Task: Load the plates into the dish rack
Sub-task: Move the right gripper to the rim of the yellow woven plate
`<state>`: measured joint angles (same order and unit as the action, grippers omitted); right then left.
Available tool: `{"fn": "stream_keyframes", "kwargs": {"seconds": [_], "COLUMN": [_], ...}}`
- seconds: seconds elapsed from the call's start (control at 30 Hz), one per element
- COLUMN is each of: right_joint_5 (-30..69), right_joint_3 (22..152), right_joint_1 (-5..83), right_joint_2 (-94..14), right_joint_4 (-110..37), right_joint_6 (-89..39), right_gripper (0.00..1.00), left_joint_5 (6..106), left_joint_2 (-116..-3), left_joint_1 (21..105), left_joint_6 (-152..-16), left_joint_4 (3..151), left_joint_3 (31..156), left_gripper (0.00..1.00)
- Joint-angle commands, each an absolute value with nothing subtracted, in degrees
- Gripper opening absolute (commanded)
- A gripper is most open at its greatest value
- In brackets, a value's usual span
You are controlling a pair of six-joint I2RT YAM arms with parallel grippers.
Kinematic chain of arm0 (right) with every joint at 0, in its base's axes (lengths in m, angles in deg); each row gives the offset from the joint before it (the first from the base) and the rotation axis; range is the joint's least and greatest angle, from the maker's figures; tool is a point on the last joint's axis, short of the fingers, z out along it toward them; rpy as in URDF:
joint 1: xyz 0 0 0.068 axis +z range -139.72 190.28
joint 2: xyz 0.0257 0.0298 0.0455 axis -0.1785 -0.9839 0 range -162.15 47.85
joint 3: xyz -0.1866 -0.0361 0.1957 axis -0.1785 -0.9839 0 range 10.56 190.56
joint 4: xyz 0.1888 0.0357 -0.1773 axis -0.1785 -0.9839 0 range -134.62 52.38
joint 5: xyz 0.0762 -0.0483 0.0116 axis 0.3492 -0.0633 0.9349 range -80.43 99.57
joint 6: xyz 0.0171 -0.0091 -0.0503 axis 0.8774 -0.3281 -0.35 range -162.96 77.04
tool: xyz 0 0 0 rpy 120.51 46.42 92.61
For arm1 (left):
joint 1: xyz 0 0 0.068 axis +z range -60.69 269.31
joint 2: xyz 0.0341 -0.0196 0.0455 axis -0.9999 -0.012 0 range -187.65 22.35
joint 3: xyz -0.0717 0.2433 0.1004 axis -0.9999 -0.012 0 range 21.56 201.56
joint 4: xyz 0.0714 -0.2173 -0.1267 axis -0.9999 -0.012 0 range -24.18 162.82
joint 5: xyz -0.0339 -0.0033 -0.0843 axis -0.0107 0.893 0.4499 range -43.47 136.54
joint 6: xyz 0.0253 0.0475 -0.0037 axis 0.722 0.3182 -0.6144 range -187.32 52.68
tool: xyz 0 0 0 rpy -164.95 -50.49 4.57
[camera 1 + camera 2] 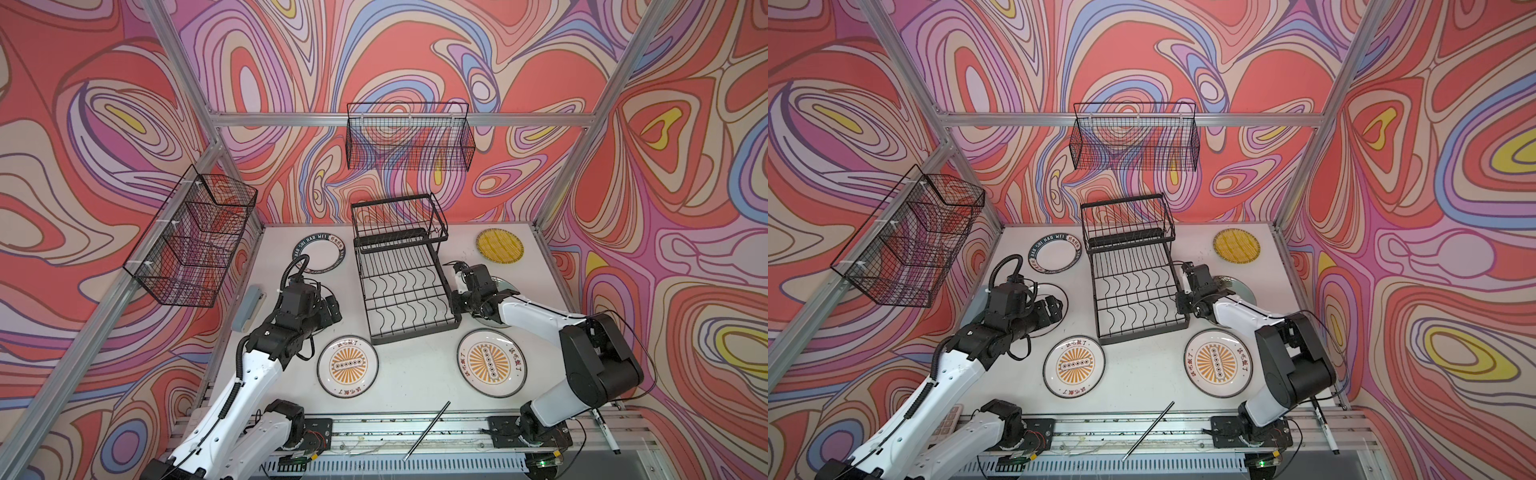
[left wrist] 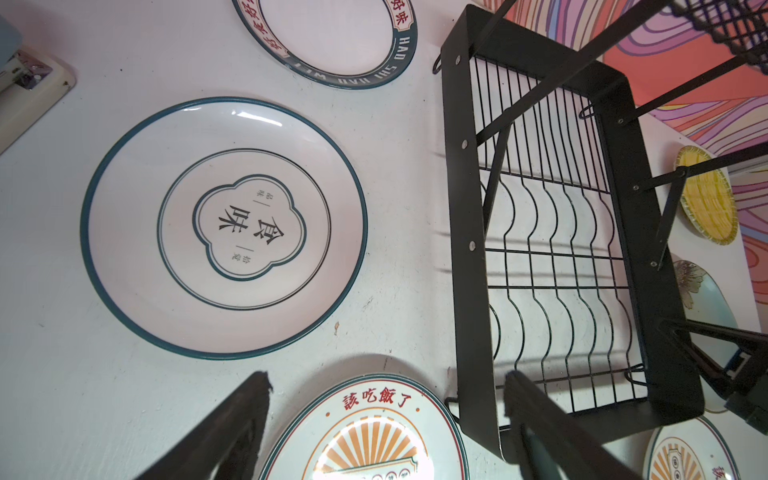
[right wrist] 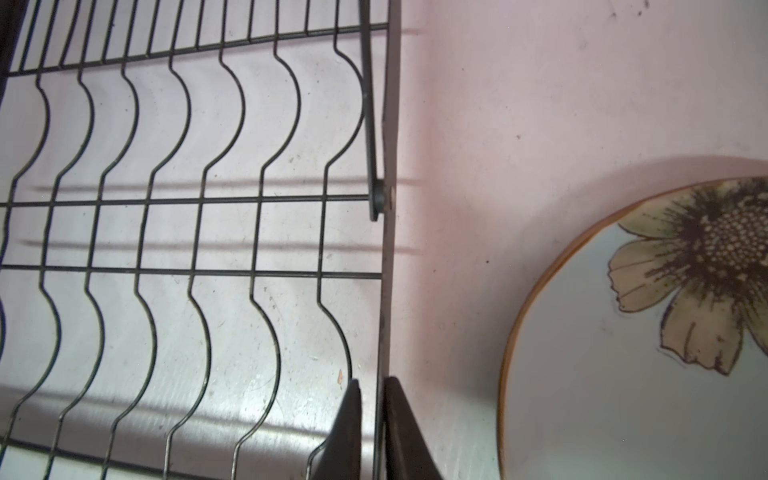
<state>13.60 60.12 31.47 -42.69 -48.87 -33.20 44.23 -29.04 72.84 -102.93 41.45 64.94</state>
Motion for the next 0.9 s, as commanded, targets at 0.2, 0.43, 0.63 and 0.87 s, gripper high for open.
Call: {"fn": "stream_keyframes", "kwargs": {"seconds": [0.2, 0.43, 0.63, 0.87], "right_joint_5": [16.1, 14.4, 14.2, 29.6], "right_joint_3": [62.0, 62.8, 64.3, 63.3], "right_joint_1": [32.3, 32.2, 27.4, 10.2], "right_joint_2": [-37.9, -32.2, -30.1, -30.8], "right_joint_4": [-49.3, -52.2, -54.7, -51.3], "right_joint_6": [-31.3, -30.2, -30.1, -26.3], "right_gripper": [0.32, 0.48, 0.57, 0.65], "left_joint_5": [46.1, 50.2, 50.4, 56.7], "left_joint_2": [-28.3, -29.4, -29.9, -27.9], "left_joint_1": [72.8, 72.7, 72.7, 72.7], "left_joint_6": [-104.0, -103.4, -103.8, -103.4], "left_joint_4": [40.4, 41.4, 41.0, 44.2], "left_joint_3": [63.9, 63.5, 63.4, 62.1], "left_gripper": [0.91, 0.93, 0.93, 0.93]}}
